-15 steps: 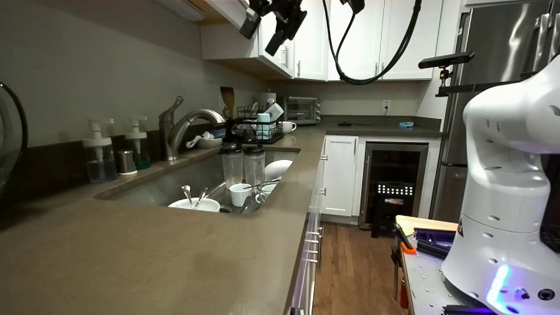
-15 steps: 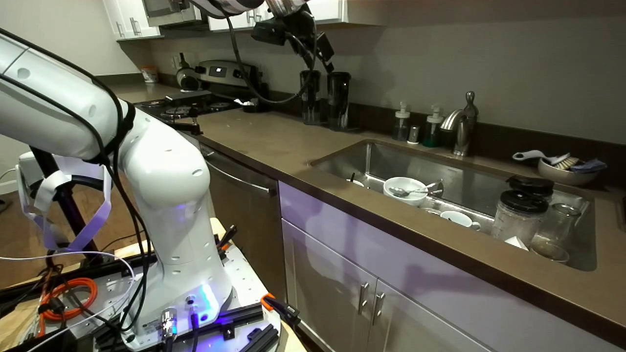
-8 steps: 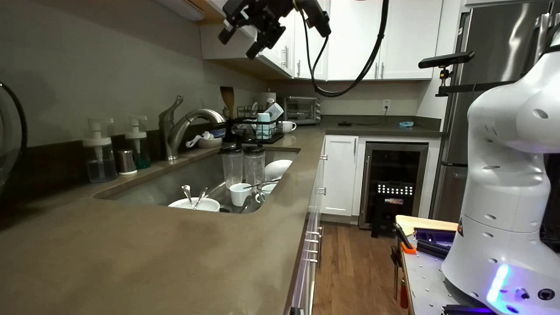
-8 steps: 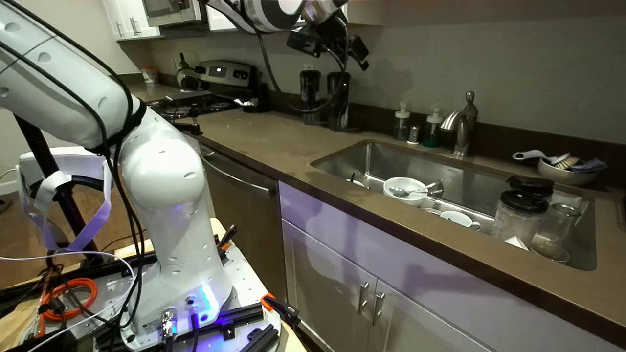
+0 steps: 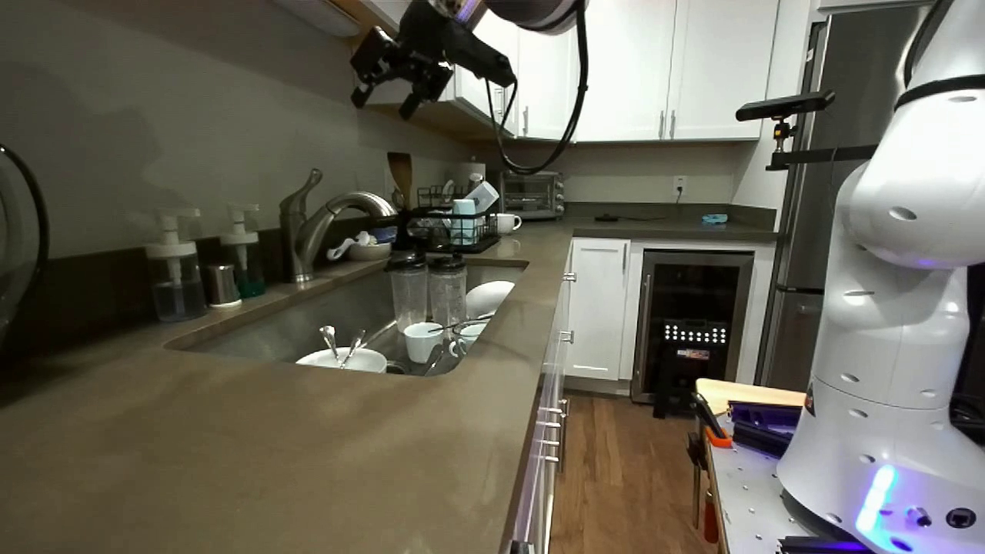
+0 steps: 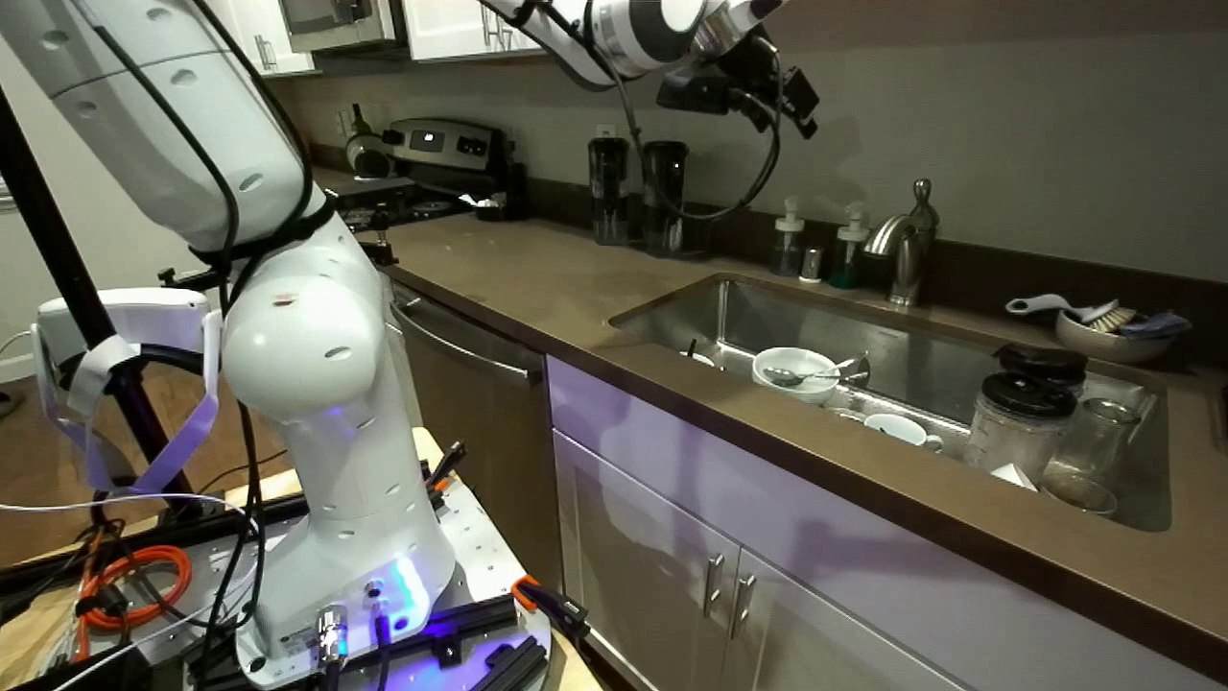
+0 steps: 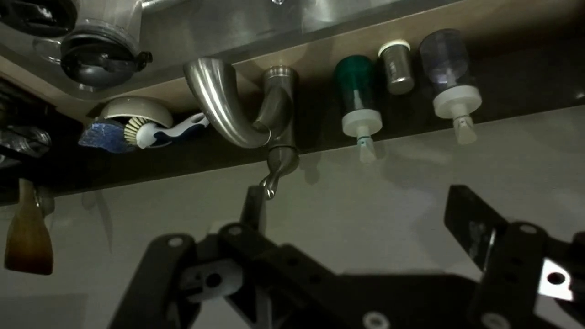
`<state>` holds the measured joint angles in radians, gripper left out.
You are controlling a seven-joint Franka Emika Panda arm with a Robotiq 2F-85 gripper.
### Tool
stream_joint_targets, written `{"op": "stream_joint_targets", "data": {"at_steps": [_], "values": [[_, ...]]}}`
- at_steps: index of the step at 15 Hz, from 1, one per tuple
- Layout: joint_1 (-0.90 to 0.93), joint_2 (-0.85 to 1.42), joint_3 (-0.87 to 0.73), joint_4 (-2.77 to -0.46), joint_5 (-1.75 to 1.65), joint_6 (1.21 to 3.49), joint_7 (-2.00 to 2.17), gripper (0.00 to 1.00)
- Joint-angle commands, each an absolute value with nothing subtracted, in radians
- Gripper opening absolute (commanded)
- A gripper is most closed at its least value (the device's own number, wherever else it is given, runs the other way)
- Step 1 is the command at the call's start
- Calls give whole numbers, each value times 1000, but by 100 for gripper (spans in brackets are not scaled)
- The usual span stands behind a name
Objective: Push the tap lever backwards
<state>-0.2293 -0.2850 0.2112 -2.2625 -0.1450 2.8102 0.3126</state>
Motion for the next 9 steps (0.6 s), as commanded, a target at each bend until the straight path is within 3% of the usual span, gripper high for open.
{"op": "stream_joint_targets", "data": {"at_steps": [1,9], "values": [[-320,-113,282,-2063,-297,2803,422,100],[-306,121,267,-1786,-343,2736,505,100]]}}
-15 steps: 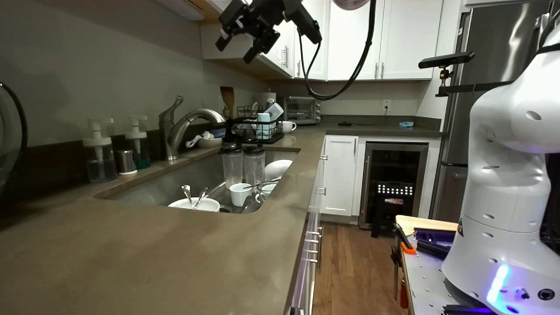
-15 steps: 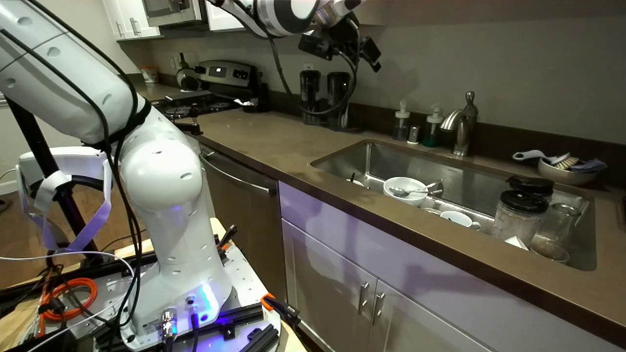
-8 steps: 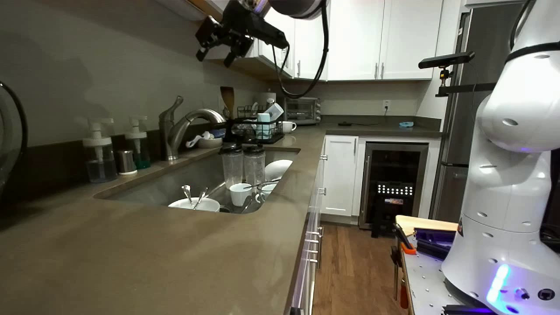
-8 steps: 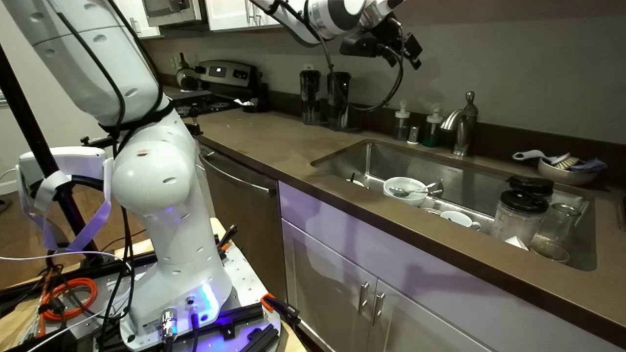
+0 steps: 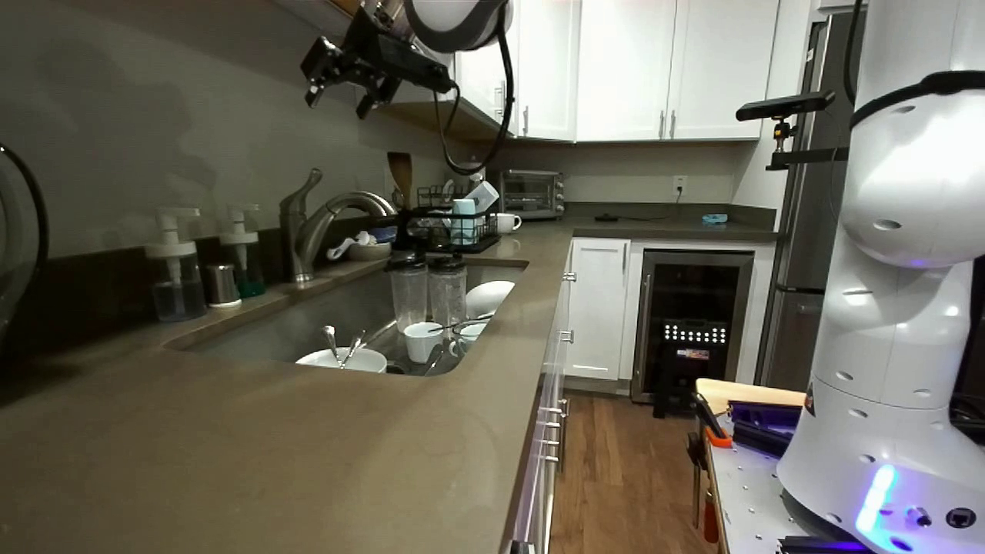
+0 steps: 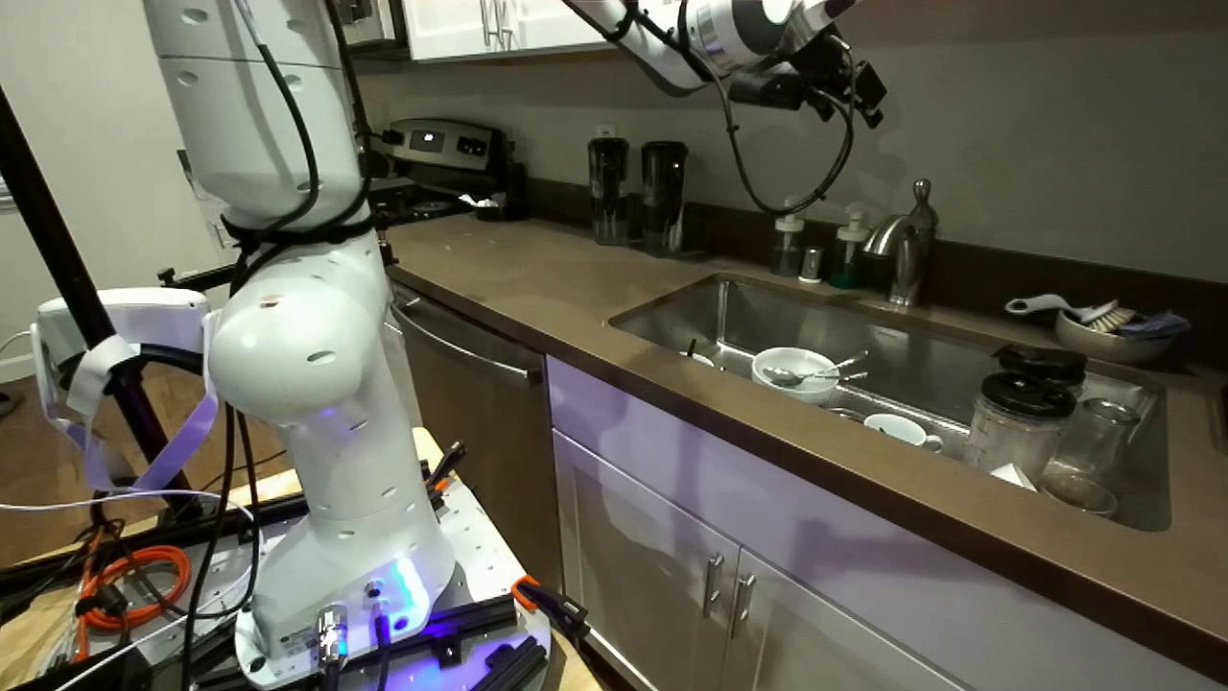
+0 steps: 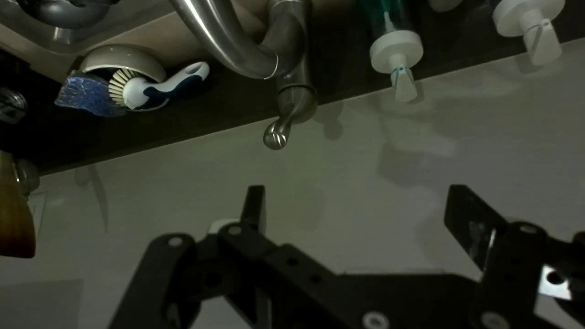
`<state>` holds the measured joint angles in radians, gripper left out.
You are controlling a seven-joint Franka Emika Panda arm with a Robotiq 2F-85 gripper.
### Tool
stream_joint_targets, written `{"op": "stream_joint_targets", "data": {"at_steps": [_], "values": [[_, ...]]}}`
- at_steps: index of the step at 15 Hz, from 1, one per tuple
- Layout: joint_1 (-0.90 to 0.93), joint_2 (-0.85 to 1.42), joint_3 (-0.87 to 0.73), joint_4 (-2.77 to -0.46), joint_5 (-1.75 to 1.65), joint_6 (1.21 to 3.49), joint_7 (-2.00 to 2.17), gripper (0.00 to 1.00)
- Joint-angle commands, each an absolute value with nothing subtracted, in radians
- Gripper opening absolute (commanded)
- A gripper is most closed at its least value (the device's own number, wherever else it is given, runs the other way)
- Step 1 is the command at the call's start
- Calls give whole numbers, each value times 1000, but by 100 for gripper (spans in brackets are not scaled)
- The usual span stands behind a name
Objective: Push the tap lever backwards
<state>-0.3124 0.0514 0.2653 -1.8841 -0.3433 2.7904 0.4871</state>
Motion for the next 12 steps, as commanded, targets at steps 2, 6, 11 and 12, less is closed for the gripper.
{"op": "stream_joint_targets", "data": {"at_steps": [2,6,11,12], "values": [[-306,163,266,-1736,-329,2704,497,100],[-307,219,259,-1662,-331,2659,501,100],[-287,225,228,-1669,-306,2683,481,100],[-148,219,77,-1660,-216,2682,428,100]]}}
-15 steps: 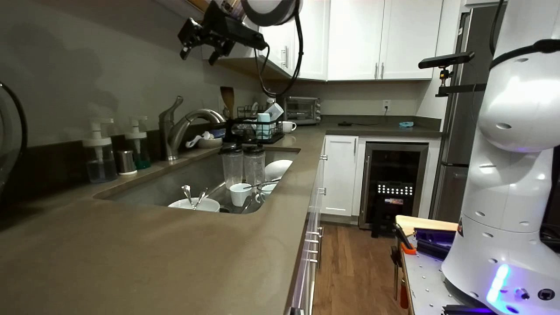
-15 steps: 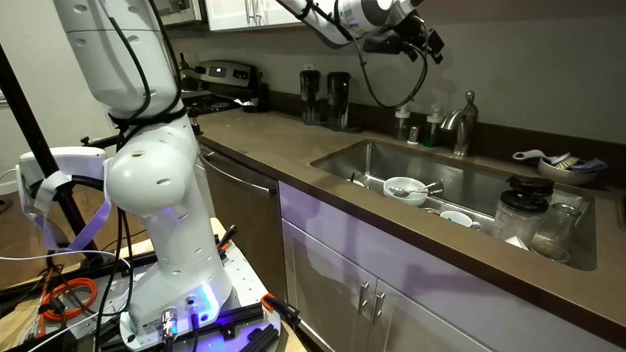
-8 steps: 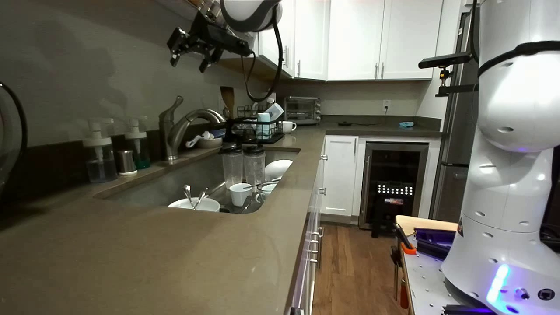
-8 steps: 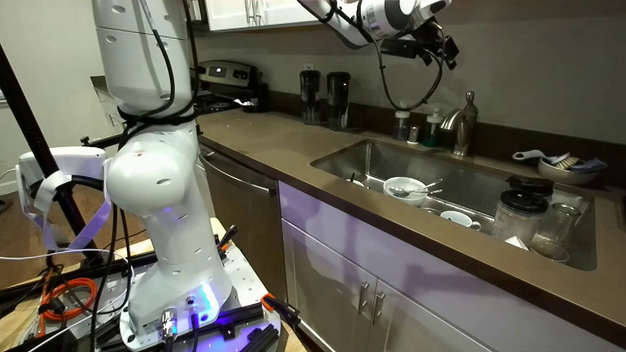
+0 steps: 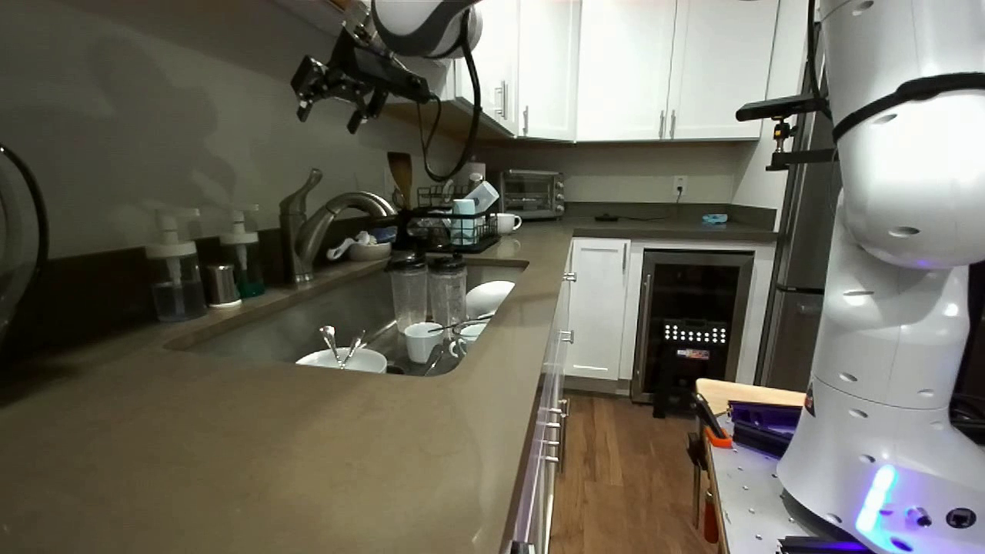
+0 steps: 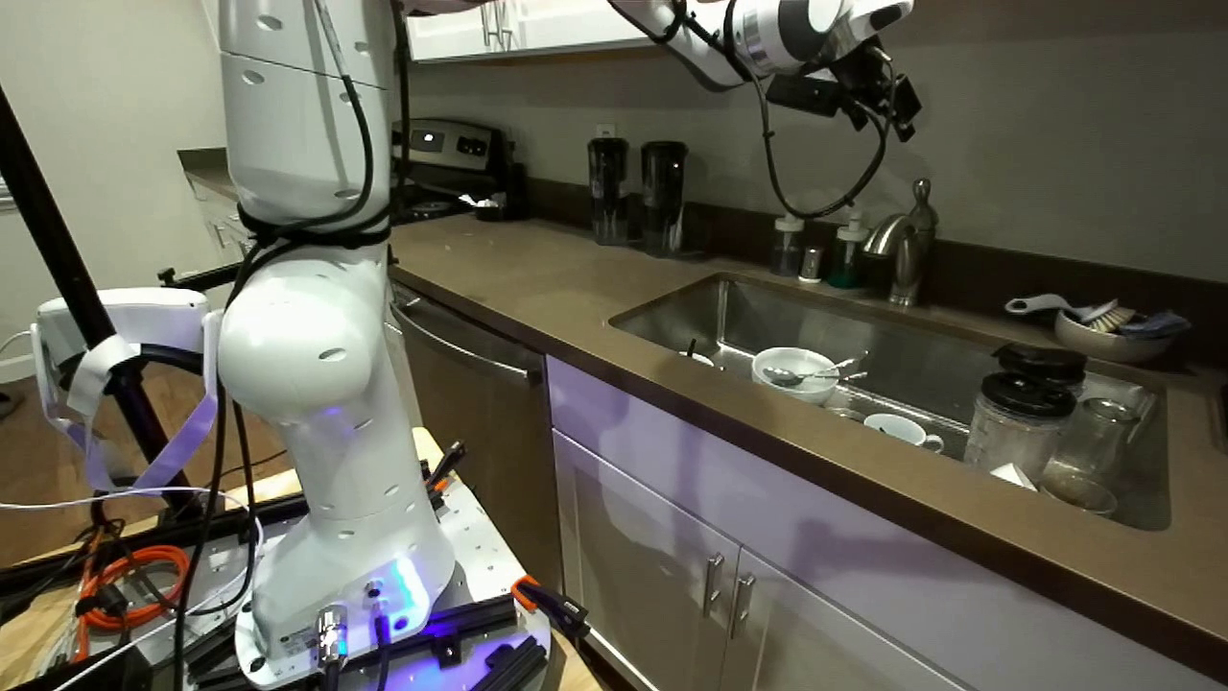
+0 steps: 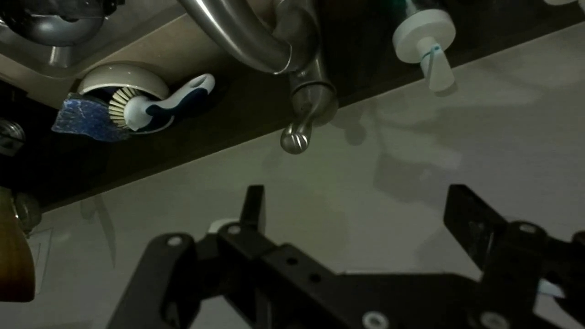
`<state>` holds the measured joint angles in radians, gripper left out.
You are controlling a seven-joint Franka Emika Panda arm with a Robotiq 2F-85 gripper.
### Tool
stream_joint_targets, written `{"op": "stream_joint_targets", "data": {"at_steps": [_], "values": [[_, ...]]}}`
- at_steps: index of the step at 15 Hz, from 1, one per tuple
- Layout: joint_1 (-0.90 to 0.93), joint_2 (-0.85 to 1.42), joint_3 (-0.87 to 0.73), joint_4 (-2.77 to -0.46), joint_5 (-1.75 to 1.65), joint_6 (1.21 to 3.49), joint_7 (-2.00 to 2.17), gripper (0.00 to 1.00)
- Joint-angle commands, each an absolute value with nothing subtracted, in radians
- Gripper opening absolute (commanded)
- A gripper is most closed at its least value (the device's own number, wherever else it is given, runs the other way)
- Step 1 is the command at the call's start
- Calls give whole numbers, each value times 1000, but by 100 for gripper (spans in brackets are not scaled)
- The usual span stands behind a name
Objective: Push the tap lever backwards
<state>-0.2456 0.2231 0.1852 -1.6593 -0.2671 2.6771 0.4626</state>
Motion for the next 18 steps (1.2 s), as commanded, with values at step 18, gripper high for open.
{"op": "stream_joint_targets", "data": {"at_steps": [18], "values": [[-123,377,-24,-1713,-345,3067,533,71]]}}
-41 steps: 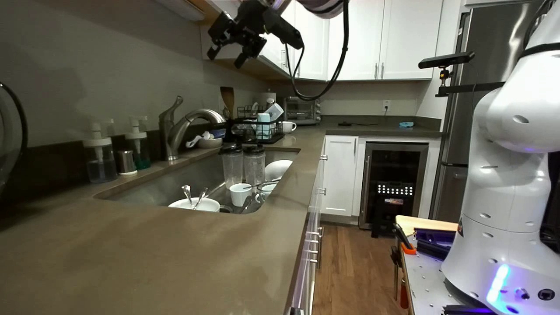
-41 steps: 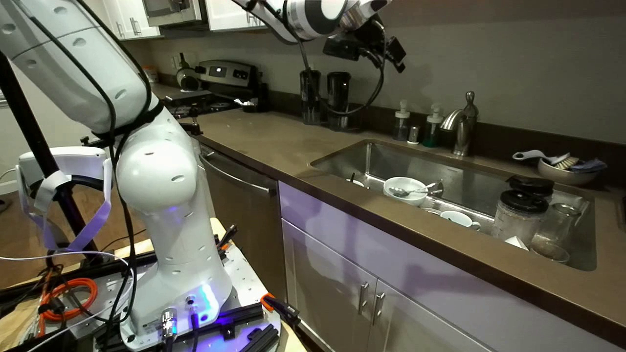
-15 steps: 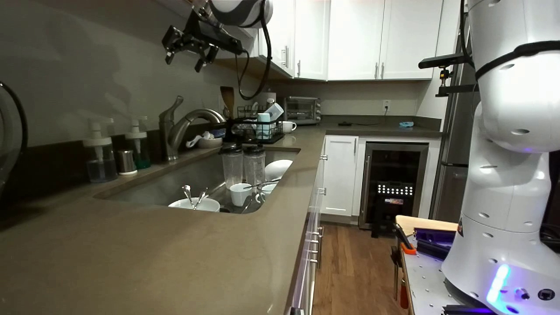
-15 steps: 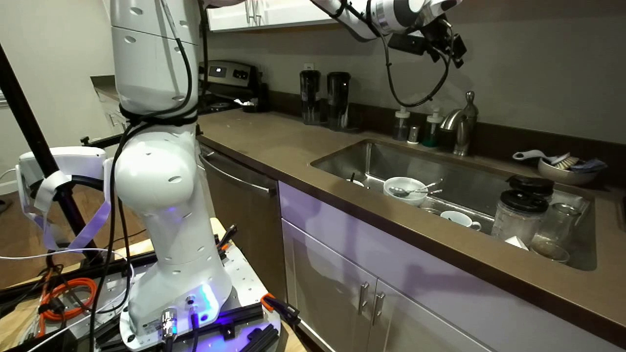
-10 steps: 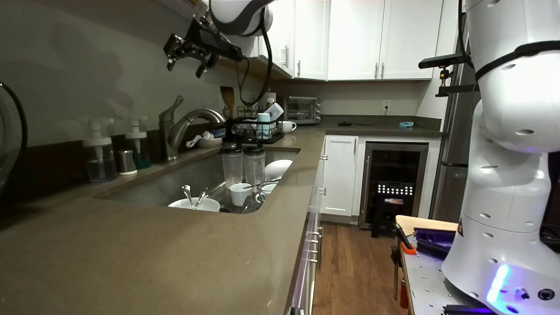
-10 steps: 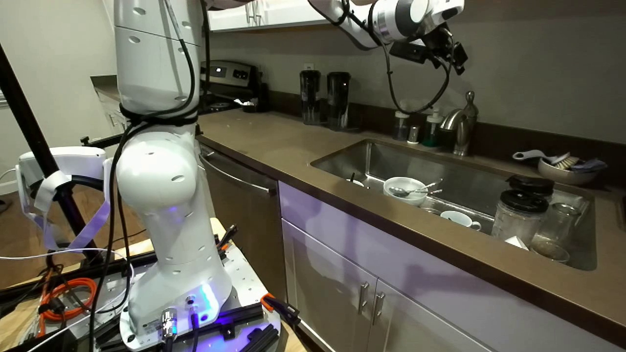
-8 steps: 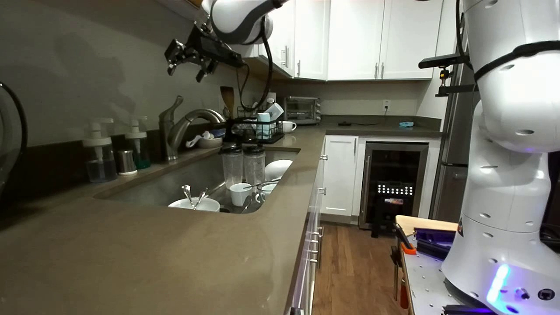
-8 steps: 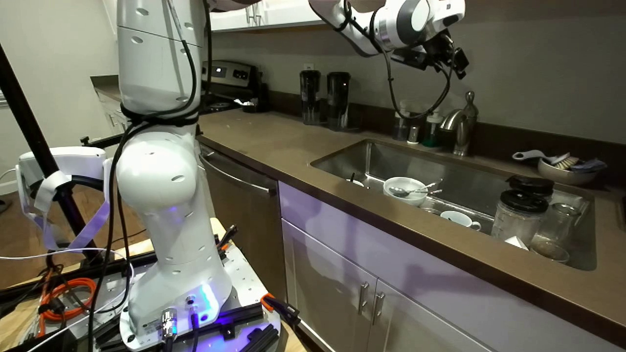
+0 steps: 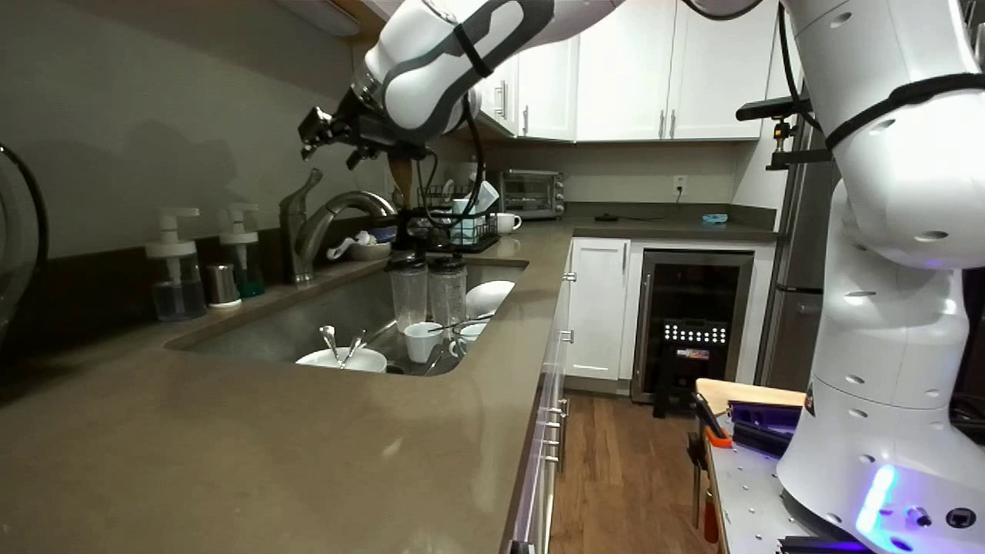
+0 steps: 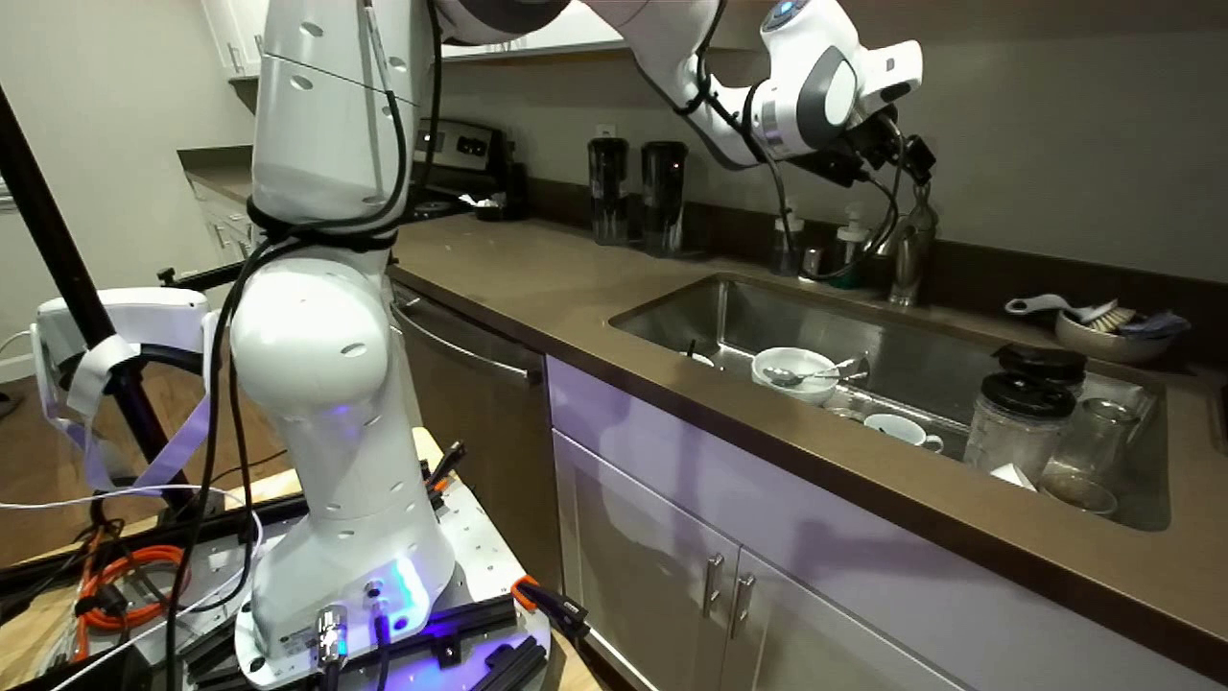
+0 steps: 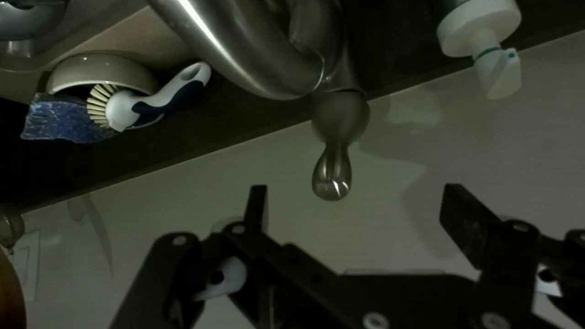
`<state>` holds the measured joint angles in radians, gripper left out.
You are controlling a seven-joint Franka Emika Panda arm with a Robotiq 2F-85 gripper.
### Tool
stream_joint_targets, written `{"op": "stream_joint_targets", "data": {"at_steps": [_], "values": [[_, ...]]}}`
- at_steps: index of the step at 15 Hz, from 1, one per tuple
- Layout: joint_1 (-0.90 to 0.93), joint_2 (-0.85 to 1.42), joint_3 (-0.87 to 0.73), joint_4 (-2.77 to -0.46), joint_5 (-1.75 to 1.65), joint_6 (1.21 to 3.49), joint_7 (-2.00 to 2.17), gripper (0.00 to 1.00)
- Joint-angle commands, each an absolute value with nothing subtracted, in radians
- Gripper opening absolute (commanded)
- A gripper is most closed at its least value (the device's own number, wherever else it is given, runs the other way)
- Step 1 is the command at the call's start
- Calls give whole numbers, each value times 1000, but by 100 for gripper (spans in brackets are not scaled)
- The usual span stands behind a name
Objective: Push the tap lever backwards
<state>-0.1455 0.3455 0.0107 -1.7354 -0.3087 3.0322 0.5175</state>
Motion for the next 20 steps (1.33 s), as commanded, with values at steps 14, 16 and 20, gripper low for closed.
{"op": "stream_joint_targets", "data": {"at_steps": [14,16,20], "values": [[-160,469,26,-1569,-310,2954,421,0],[-166,469,35,-1569,-309,2946,419,0],[-169,462,38,-1582,-315,2942,427,0]]}}
